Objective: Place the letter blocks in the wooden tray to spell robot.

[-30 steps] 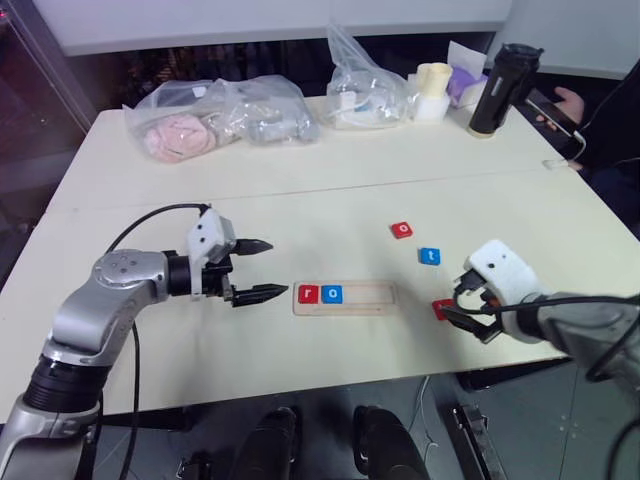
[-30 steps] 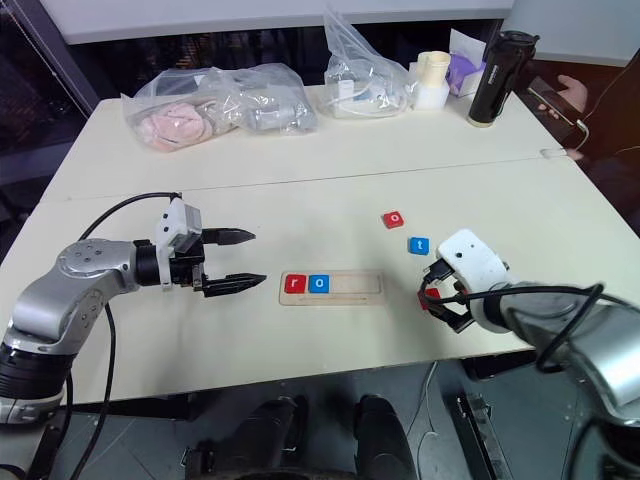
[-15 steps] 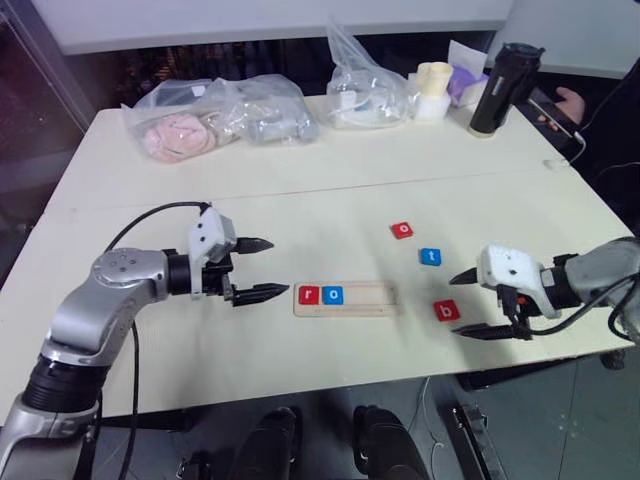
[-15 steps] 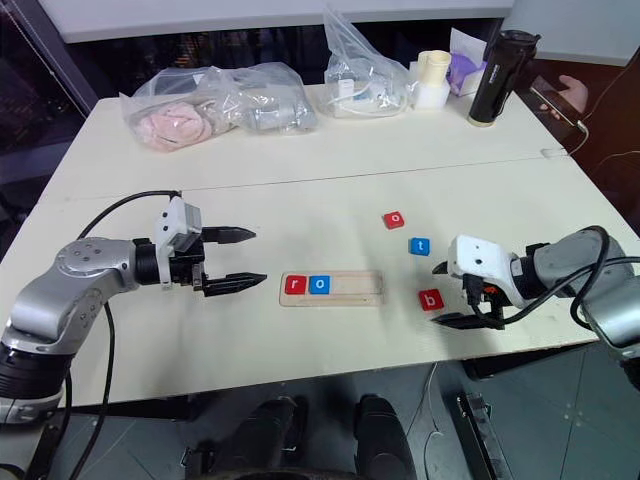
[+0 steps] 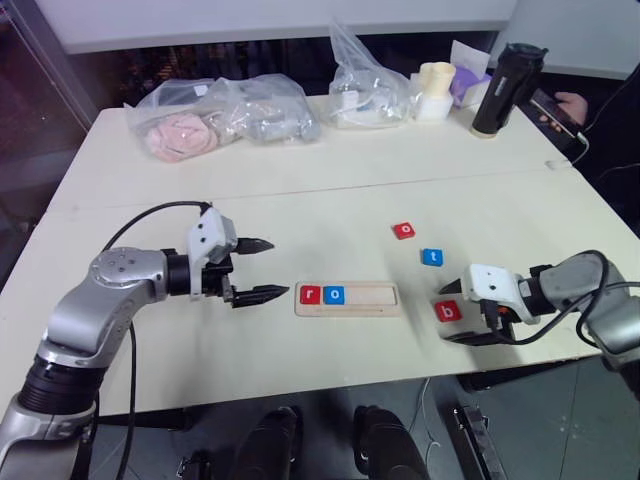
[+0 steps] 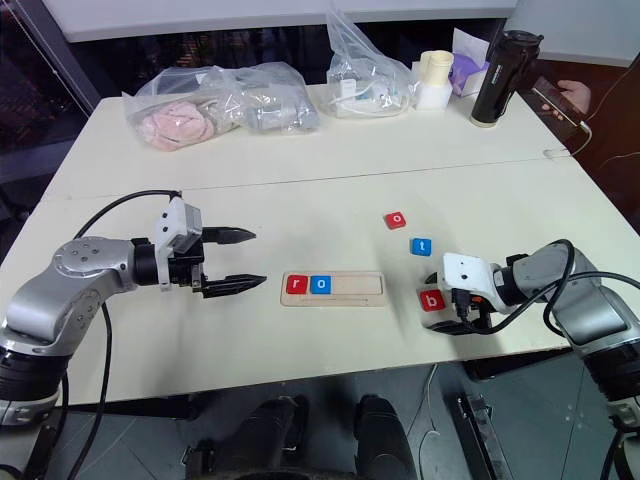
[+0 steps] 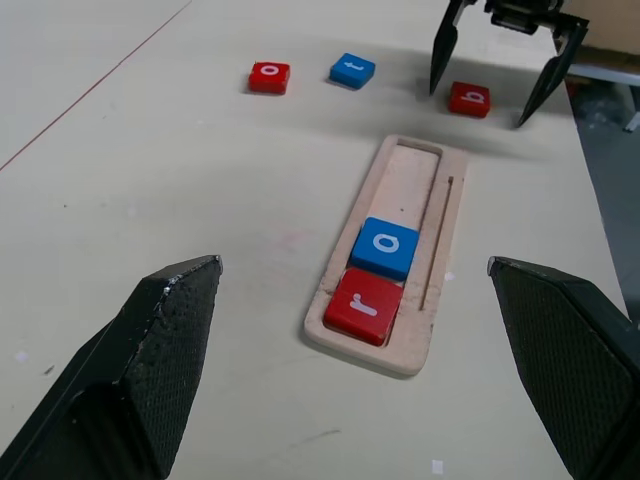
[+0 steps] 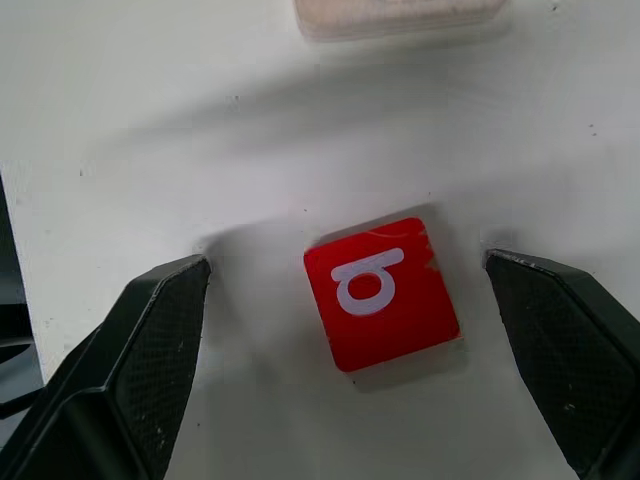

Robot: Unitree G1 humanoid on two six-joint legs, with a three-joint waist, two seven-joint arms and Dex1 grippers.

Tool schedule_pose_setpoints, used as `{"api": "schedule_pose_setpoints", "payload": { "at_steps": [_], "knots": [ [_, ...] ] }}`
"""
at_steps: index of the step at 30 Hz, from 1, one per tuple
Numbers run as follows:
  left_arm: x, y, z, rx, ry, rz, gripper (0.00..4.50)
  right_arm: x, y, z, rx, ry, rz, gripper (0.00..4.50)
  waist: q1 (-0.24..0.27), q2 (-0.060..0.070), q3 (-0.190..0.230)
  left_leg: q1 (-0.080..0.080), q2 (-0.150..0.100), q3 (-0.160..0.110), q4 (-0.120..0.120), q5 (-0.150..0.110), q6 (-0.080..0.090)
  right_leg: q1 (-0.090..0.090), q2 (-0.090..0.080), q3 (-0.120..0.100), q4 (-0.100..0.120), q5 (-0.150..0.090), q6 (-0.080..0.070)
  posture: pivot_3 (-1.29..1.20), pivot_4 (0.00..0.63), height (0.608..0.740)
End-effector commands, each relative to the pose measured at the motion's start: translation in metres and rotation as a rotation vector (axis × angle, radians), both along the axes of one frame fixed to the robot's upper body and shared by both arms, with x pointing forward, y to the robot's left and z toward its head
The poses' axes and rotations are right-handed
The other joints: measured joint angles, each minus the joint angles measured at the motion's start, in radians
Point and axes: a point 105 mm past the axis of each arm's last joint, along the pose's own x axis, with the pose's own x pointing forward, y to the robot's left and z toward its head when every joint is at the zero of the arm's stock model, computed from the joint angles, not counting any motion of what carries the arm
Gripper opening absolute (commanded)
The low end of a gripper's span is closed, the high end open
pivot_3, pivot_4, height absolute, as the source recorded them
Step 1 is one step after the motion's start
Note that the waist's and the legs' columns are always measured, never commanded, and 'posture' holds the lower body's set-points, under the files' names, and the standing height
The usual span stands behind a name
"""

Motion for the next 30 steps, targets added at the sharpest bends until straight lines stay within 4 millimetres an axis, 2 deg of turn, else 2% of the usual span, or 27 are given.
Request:
{"api": "schedule_pose_setpoints", "payload": {
  "at_steps": [1, 6, 9, 13, 16, 22, 30],
  "knots": [
    [-0.001, -0.002, 0.009, -0.004, -0.047, -0.006, 4.5, 0.003, -0.003, 0.002, -0.007, -0.025, -0.007, 3.57, 0.0, 0.0, 0.0, 0.0, 0.0, 0.0, 0.0, 0.0, 0.0, 0.0, 0.0, 0.0, 0.0, 0.0, 0.0, 0.0, 0.15, 0.74],
    [0.0, -0.002, 0.009, -0.005, -0.049, -0.002, 4.5, 0.007, -0.003, 0.003, -0.001, -0.04, -0.017, 1.18, -0.003, 0.0, 0.0, 0.001, 0.0, 0.0, 0.001, 0.0, 0.0, 0.001, 0.0, 0.0, 0.001, 0.0, -0.001, 0.0, 0.15, 0.74],
    [0.0, -0.003, 0.009, -0.007, -0.05, 0.002, 4.5, 0.009, 0.004, 0.012, 0.024, -0.061, -0.008, 1.13, -0.001, 0.0, 0.0, 0.001, 0.0, 0.0, 0.002, 0.0, 0.0, 0.001, 0.0, 0.0, 0.002, 0.0, -0.001, 0.0, 0.15, 0.74],
    [-0.001, -0.003, 0.009, -0.011, -0.049, 0.003, 4.5, 0.016, 0.032, 0.038, 0.092, -0.109, 0.027, 1.13, -0.006, 0.0, 0.0, 0.001, 0.0, 0.0, 0.003, 0.0, 0.0, 0.001, 0.0, 0.001, 0.003, 0.001, -0.001, 0.0, 0.15, 0.74],
    [-0.001, -0.003, 0.008, -0.008, -0.048, 0.001, 4.5, 0.017, 0.053, 0.046, 0.118, -0.11, 0.071, 1.13, -0.003, 0.0, 0.0, 0.001, 0.0, 0.0, 0.002, 0.0, 0.0, 0.0, 0.001, 0.001, 0.004, 0.001, 0.0, 0.0, 0.15, 0.74],
    [-0.003, -0.003, 0.008, -0.008, -0.048, -0.007, 4.5, 0.02, 0.094, 0.031, 0.116, -0.082, 0.131, 1.13, 0.008, 0.0, 0.0, 0.001, 0.0, 0.0, 0.002, 0.0, 0.0, 0.0, 0.0, 0.001, 0.003, 0.001, 0.0, 0.0, 0.15, 0.74],
    [-0.006, -0.001, 0.007, -0.011, -0.045, 0.009, 4.5, 0.031, 0.12, 0.022, 0.114, -0.098, 0.156, 1.13, 0.017, -0.001, 0.0, 0.001, 0.0, 0.0, 0.002, 0.0, -0.001, 0.0, 0.0, 0.001, 0.004, 0.001, 0.0, 0.0, 0.15, 0.74]
  ]
}}
